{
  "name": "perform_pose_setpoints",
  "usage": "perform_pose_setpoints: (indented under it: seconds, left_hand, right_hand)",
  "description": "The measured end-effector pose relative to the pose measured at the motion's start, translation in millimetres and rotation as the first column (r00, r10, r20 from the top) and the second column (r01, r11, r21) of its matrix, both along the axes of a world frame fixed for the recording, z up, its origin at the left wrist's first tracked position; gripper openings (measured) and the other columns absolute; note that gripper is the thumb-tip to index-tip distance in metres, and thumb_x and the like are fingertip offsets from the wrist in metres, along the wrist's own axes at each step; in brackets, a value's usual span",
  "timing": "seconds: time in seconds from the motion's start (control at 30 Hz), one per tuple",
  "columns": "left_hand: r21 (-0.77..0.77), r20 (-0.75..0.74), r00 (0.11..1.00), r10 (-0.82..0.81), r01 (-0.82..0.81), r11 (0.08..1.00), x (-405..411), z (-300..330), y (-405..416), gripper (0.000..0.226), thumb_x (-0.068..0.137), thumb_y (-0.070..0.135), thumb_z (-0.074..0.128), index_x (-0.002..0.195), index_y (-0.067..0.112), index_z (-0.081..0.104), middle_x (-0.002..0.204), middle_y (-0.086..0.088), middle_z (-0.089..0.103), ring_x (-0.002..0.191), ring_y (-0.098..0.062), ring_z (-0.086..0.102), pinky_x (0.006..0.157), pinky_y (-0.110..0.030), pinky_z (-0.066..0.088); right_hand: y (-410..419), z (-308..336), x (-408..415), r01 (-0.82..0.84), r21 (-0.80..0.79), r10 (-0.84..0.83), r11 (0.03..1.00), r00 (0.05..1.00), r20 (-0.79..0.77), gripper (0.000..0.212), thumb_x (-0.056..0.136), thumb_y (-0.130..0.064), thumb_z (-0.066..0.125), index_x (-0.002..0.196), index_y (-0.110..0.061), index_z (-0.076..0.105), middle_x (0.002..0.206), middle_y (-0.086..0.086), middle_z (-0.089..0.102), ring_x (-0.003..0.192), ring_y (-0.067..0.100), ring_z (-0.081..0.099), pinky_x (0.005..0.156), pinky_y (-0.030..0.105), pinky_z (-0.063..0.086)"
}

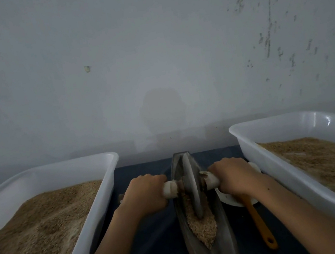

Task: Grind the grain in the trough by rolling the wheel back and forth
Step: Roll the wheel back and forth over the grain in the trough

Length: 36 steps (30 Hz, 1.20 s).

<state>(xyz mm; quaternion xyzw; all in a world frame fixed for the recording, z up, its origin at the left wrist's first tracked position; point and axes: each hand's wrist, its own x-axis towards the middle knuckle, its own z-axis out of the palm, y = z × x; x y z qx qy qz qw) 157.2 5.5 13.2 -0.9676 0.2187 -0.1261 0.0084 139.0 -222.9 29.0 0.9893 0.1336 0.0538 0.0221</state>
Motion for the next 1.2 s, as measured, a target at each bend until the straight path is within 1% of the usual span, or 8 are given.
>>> perform_pose_setpoints:
  seconds: [0.13,0.27,0.4,0.5,0.6,0.73,0.9,1.2]
  left_hand:
    - [0.041,-0.137,0.990,-0.031,0.037,0.998,-4,7,2,0.024,0.079,0.035,0.063,0.101,0.026,0.057,0.099,0.004,0.066,0.091,-0.014,0.061,0.081,-0.028,0.048]
    - [0.038,-0.167,0.986,-0.027,0.034,0.999,-5,9,1,0.026,0.080,0.033,0.064,0.104,0.024,0.058,0.100,0.003,0.066,0.094,-0.015,0.061,0.083,-0.030,0.049]
    - [0.037,-0.039,0.999,0.015,-0.014,0.999,-4,3,-1,0.026,0.082,0.038,0.060,0.104,0.024,0.055,0.100,0.003,0.065,0.092,-0.018,0.061,0.079,-0.031,0.048]
    - [0.037,0.117,0.992,0.043,-0.047,0.998,-3,-3,-2,0.027,0.085,0.043,0.055,0.103,0.024,0.050,0.098,0.002,0.064,0.088,-0.019,0.061,0.070,-0.029,0.042]
    - [0.020,0.173,0.983,0.059,-0.064,0.998,-2,-7,-3,0.027,0.086,0.045,0.054,0.103,0.025,0.048,0.097,0.003,0.064,0.086,-0.018,0.061,0.066,-0.028,0.036]
    - [0.006,0.065,0.998,0.022,-0.023,1.000,0,-3,0,0.025,0.084,0.041,0.057,0.102,0.026,0.050,0.098,0.005,0.064,0.088,-0.015,0.060,0.071,-0.026,0.039]
    - [0.015,-0.070,0.997,-0.037,0.038,0.999,0,3,4,0.025,0.081,0.038,0.063,0.101,0.028,0.053,0.098,0.007,0.064,0.089,-0.011,0.060,0.079,-0.026,0.045]
    - [0.017,0.026,1.000,0.007,-0.007,1.000,0,-1,1,0.023,0.082,0.041,0.060,0.099,0.028,0.050,0.096,0.006,0.063,0.081,-0.012,0.056,0.071,-0.026,0.040]
  right_hand:
    - [-2,8,-1,-0.010,-0.028,0.005,1.000,0.985,-0.175,0.035,0.085,-0.017,0.061,0.120,-0.022,0.060,0.106,0.004,0.065,0.094,0.019,0.062,0.081,0.031,0.048]
    - [-2,7,0,-0.007,-0.033,0.001,0.999,0.983,-0.184,0.034,0.086,-0.018,0.062,0.120,-0.021,0.060,0.107,0.004,0.065,0.092,0.018,0.061,0.079,0.030,0.048]
    - [0,1,3,0.014,-0.041,-0.016,0.999,0.998,-0.061,0.027,0.087,-0.017,0.057,0.114,-0.023,0.061,0.108,0.002,0.064,0.098,0.021,0.061,0.079,0.031,0.046]
    - [2,-5,3,0.021,0.016,-0.022,1.000,0.997,0.080,0.013,0.090,-0.015,0.052,0.093,-0.027,0.053,0.106,-0.001,0.065,0.098,0.021,0.061,0.077,0.031,0.041]
    - [3,-7,2,0.011,0.052,-0.017,0.999,0.992,0.122,0.020,0.091,-0.015,0.052,0.085,-0.031,0.042,0.102,-0.002,0.065,0.095,0.020,0.061,0.073,0.029,0.036]
    - [1,-5,3,0.018,0.007,-0.019,1.000,0.998,0.058,0.014,0.089,-0.016,0.055,0.094,-0.028,0.053,0.106,0.000,0.065,0.097,0.021,0.061,0.077,0.031,0.043]
    - [-2,4,2,0.011,-0.029,-0.015,1.000,0.987,-0.159,0.034,0.084,-0.019,0.064,0.117,-0.021,0.060,0.099,0.000,0.062,0.080,0.014,0.054,0.070,0.026,0.040]
    - [0,-1,6,0.035,-0.029,-0.037,0.999,0.997,-0.069,0.031,0.087,-0.017,0.058,0.117,-0.024,0.059,0.108,0.002,0.064,0.093,0.019,0.061,0.073,0.029,0.041]
